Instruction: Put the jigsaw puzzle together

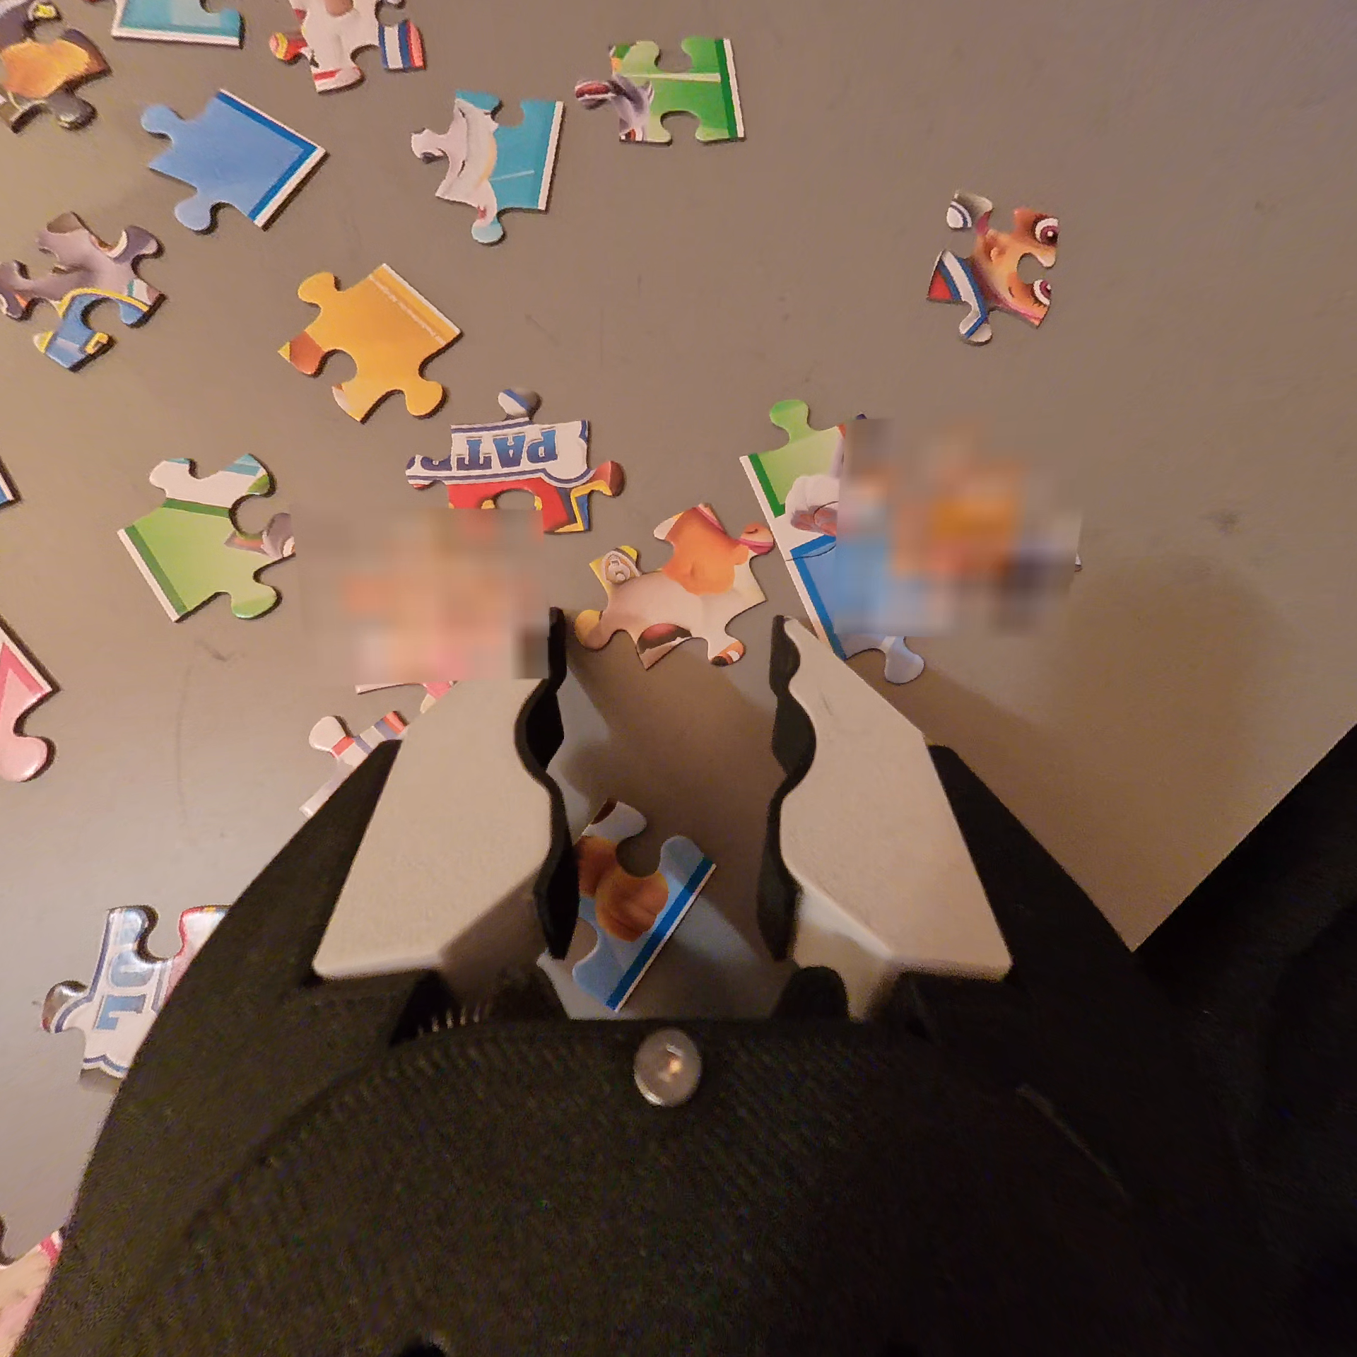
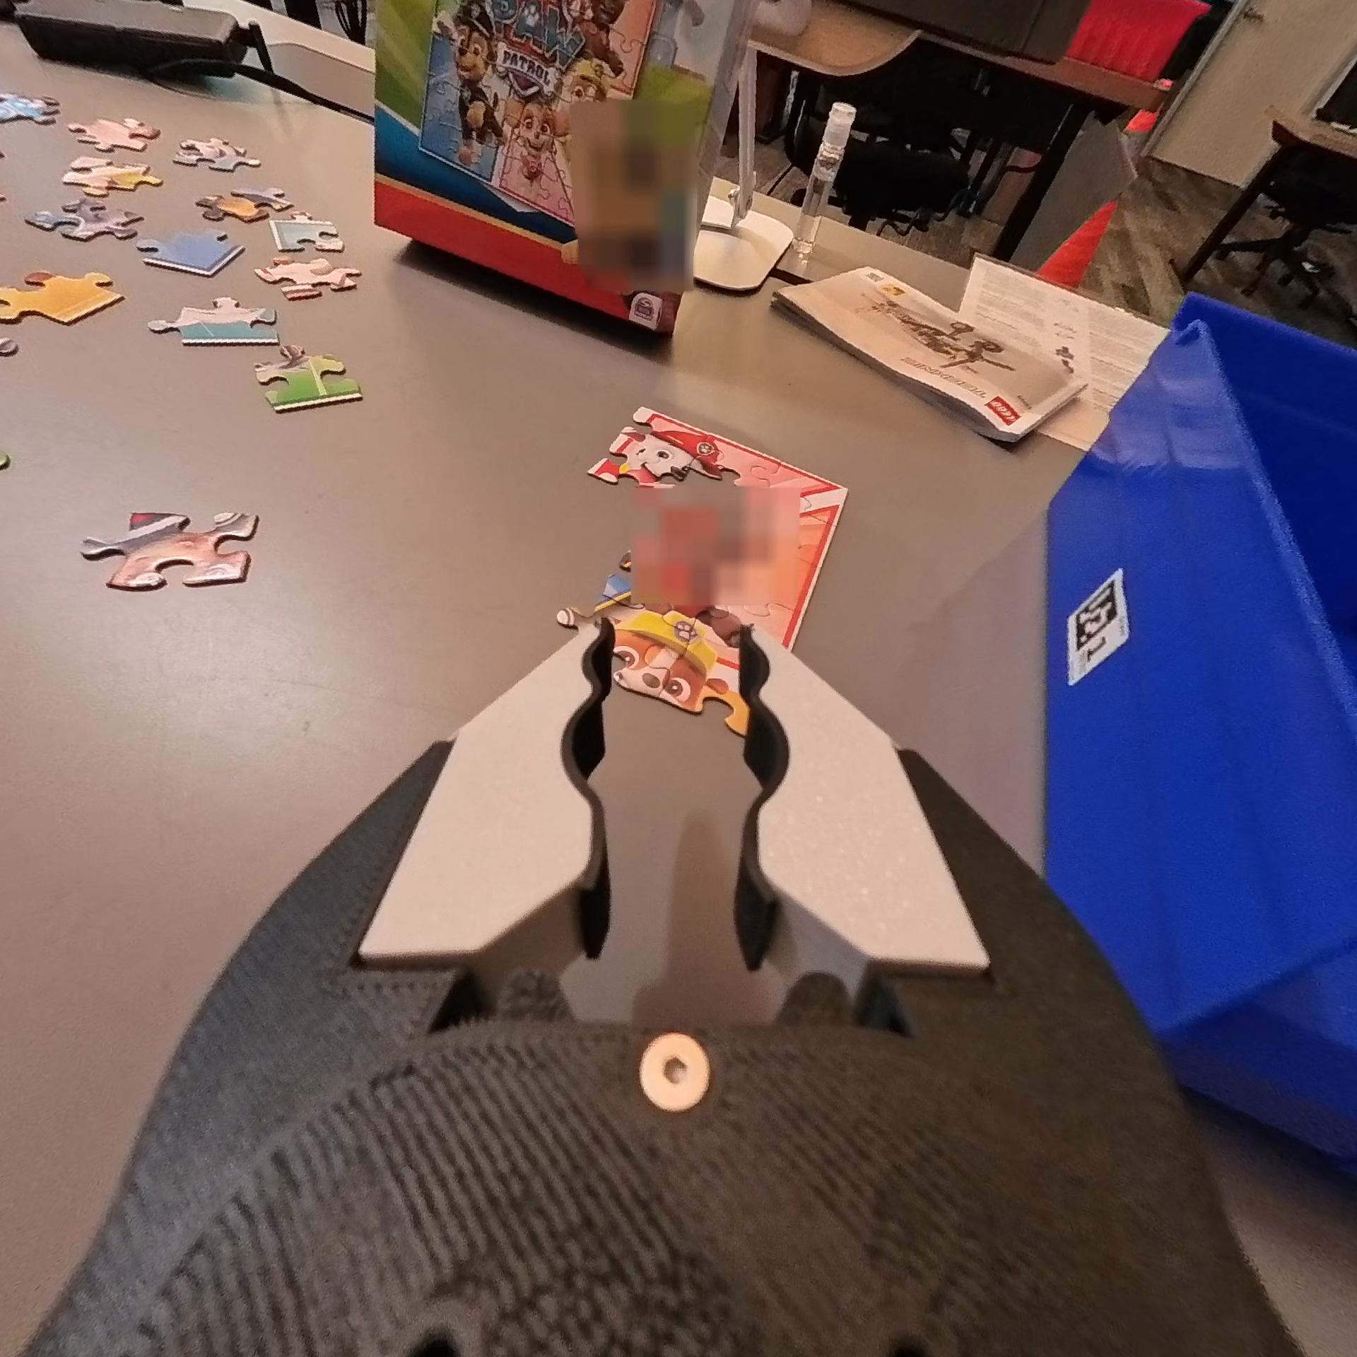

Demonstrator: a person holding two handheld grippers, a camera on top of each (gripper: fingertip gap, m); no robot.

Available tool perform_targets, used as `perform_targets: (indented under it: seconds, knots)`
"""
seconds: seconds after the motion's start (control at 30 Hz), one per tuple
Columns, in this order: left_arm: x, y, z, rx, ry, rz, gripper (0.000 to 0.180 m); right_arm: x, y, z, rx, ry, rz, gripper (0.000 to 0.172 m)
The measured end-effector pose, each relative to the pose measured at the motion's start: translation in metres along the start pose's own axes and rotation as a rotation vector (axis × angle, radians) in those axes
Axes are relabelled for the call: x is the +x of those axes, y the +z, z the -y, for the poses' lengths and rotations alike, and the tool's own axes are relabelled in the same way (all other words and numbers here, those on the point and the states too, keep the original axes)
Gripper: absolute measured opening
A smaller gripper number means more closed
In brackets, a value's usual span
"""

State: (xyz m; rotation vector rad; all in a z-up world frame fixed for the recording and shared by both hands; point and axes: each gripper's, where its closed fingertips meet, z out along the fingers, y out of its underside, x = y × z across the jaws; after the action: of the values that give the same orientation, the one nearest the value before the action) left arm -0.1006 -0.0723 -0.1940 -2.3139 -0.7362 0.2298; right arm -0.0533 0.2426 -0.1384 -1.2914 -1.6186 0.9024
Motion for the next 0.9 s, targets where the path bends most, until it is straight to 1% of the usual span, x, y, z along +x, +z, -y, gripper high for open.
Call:
perform_targets:
  seconds: [0.1, 0.2, 0.37, 0.53, 0.6, 0.7, 0.77, 0.83, 0.9]
  knots:
    - [0.001, -0.001, 0.000, 0.002, 0.006, -0.008, 0.043, -0.001, 0.001, 0.000, -0.004, -0.007, -0.002, 0.033]
    - [0.001, -0.001, 0.000, 0.002, 0.009, -0.007, 0.039, -0.001, 0.001, -0.001, -0.007, -0.013, -0.004, 0.033]
    - [-0.001, -0.001, 0.000, 0.007, 0.001, -0.005, 0.038, -0.001, 0.001, -0.001, -0.008, -0.017, -0.005, 0.033]
    - [-0.016, -0.002, 0.001, 0.012, -0.028, 0.073, 0.039, -0.001, 0.001, -0.001, -0.007, -0.019, -0.006, 0.033]
    - [-0.017, -0.004, 0.003, 0.023, -0.033, 0.085, 0.042, -0.001, 0.001, -0.001, -0.008, -0.020, -0.007, 0.033]
    - [-0.010, -0.012, 0.014, 0.081, -0.050, 0.043, 0.045, -0.001, 0.001, 0.000, -0.003, -0.025, -0.007, 0.033]
    - [0.005, -0.018, 0.020, 0.114, -0.044, -0.037, 0.043, -0.002, 0.000, 0.000, 0.000, -0.031, -0.008, 0.033]
    - [0.021, -0.020, 0.019, 0.110, -0.024, -0.116, 0.040, -0.002, 0.001, 0.000, -0.002, -0.038, -0.010, 0.033]
    - [0.033, -0.016, 0.013, 0.074, 0.000, -0.158, 0.041, -0.002, 0.001, -0.001, -0.006, -0.044, -0.012, 0.033]
